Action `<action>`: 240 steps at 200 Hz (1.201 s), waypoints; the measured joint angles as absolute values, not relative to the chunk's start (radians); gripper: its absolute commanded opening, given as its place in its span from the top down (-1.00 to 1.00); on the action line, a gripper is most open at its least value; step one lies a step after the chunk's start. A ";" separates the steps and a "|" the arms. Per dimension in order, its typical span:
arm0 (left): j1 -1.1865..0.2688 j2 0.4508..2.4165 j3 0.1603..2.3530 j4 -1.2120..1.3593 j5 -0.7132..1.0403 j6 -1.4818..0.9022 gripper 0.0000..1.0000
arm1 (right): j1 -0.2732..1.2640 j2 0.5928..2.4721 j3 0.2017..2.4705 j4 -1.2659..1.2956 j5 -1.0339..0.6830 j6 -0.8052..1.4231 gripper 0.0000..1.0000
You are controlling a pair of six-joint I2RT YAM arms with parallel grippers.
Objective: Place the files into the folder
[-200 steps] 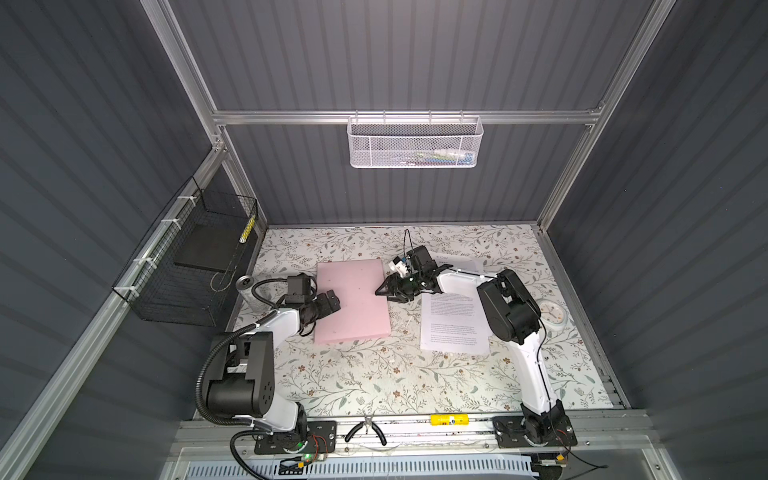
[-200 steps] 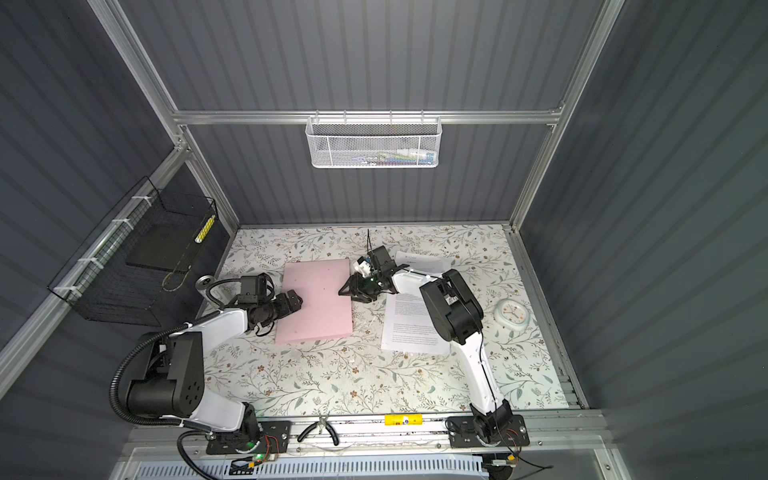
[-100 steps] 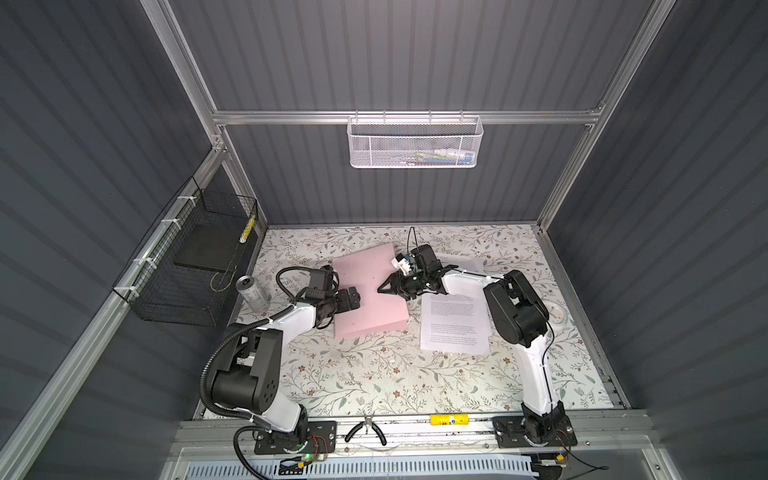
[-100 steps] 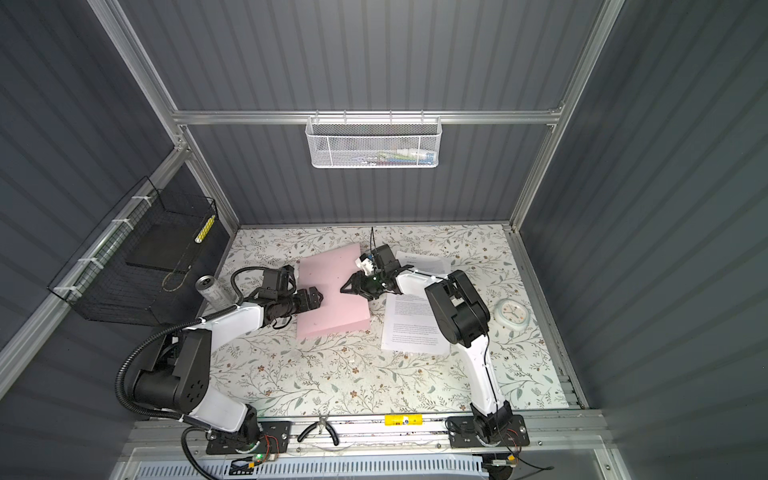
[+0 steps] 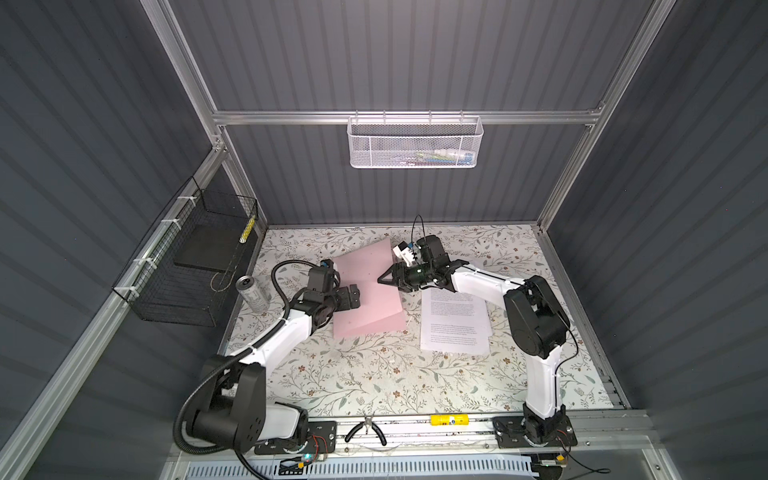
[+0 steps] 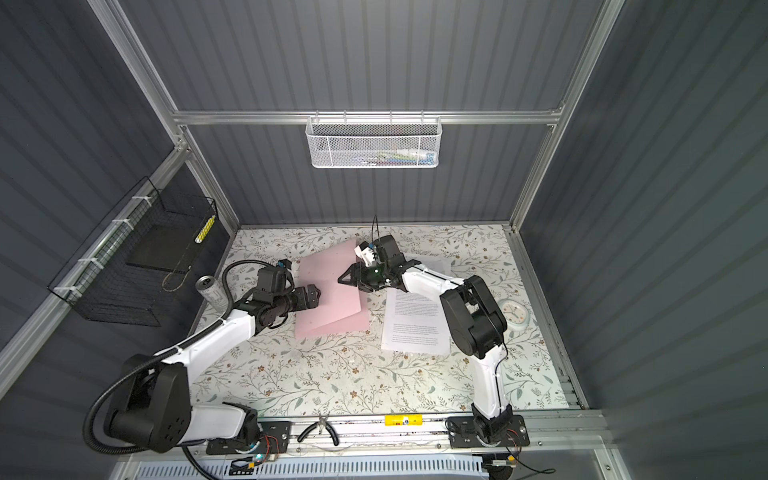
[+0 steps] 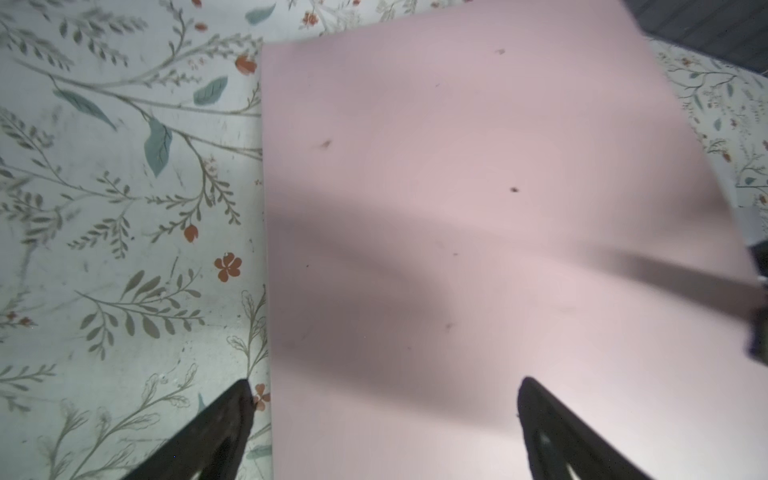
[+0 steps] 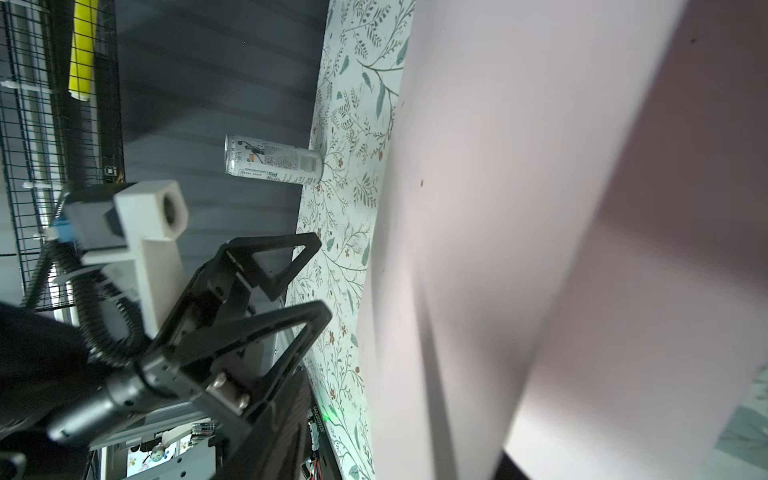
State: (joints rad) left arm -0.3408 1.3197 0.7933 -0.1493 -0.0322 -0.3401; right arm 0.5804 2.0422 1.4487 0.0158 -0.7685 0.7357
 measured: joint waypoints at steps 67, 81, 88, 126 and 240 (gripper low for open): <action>-0.774 1.114 0.793 -0.307 -0.381 -0.287 -0.99 | 0.580 2.042 1.464 0.029 -0.809 0.786 -0.01; -0.875 1.089 0.793 -0.335 -0.463 -0.287 -0.99 | 0.580 2.042 1.471 0.030 -0.813 0.801 0.00; -0.917 1.085 0.793 -0.342 -0.497 -0.287 -0.99 | 0.580 2.042 1.472 0.030 -0.815 0.806 0.00; -1.033 1.175 0.800 -0.376 -0.632 -0.287 -0.94 | 0.582 2.040 1.472 0.030 -0.821 0.831 0.01; -1.046 1.391 0.824 -0.242 -0.786 -0.182 -0.32 | 0.598 2.000 1.440 0.065 -0.828 0.875 0.03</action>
